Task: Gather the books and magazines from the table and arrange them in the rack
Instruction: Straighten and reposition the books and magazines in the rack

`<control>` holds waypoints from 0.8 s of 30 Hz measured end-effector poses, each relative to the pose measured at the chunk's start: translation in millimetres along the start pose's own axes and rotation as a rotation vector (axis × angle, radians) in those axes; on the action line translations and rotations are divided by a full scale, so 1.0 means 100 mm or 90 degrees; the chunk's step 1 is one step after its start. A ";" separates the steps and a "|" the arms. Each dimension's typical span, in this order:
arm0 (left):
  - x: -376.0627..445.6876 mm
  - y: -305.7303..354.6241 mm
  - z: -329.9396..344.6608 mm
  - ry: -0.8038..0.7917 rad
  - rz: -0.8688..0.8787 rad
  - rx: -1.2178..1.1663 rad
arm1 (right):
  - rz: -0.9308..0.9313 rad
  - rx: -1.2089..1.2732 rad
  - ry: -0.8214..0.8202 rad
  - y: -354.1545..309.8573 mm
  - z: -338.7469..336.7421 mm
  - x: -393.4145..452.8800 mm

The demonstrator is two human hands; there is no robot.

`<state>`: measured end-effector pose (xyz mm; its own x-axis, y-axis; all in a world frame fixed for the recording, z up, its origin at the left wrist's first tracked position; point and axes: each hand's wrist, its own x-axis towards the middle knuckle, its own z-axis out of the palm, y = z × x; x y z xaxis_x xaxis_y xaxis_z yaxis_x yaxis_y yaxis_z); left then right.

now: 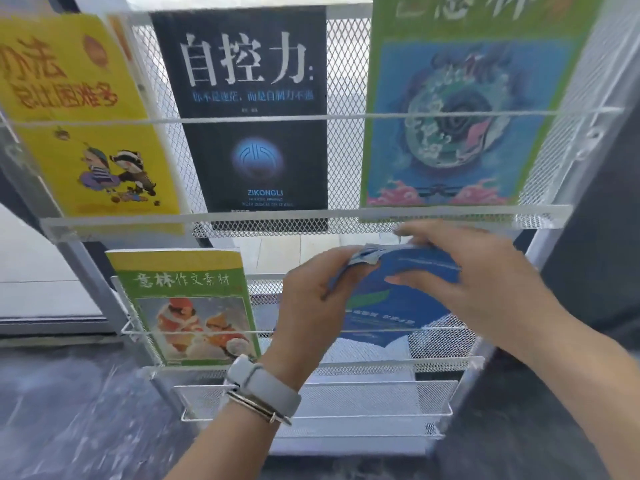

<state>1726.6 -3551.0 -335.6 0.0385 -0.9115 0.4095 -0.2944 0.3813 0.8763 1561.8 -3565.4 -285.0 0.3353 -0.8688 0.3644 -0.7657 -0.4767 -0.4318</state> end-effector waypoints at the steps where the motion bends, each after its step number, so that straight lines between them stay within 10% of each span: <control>1: 0.04 0.11 0.01 -0.002 0.038 0.013 | -0.005 0.032 -0.021 -0.02 -0.10 0.02; 6: 0.19 0.66 -0.01 0.028 0.112 0.035 | -0.010 0.164 0.053 -0.13 -0.51 -0.06; 14: -0.11 0.63 -0.57 0.170 -0.175 0.113 | 0.315 0.524 0.263 -0.15 -0.98 -0.44; 19: -0.37 0.59 -0.66 0.199 -0.506 -0.260 | 0.399 0.808 0.356 -0.09 -0.87 -0.59; 24: -0.43 0.52 -0.64 0.218 -0.444 -0.544 | 0.506 1.002 0.348 -0.09 -0.50 -0.69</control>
<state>1770.2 -3482.3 -291.3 0.2333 -0.9253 -0.2990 0.6305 -0.0901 0.7709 1518.1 -3494.6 -264.8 -0.2449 -0.9420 -0.2292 0.6308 0.0247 -0.7755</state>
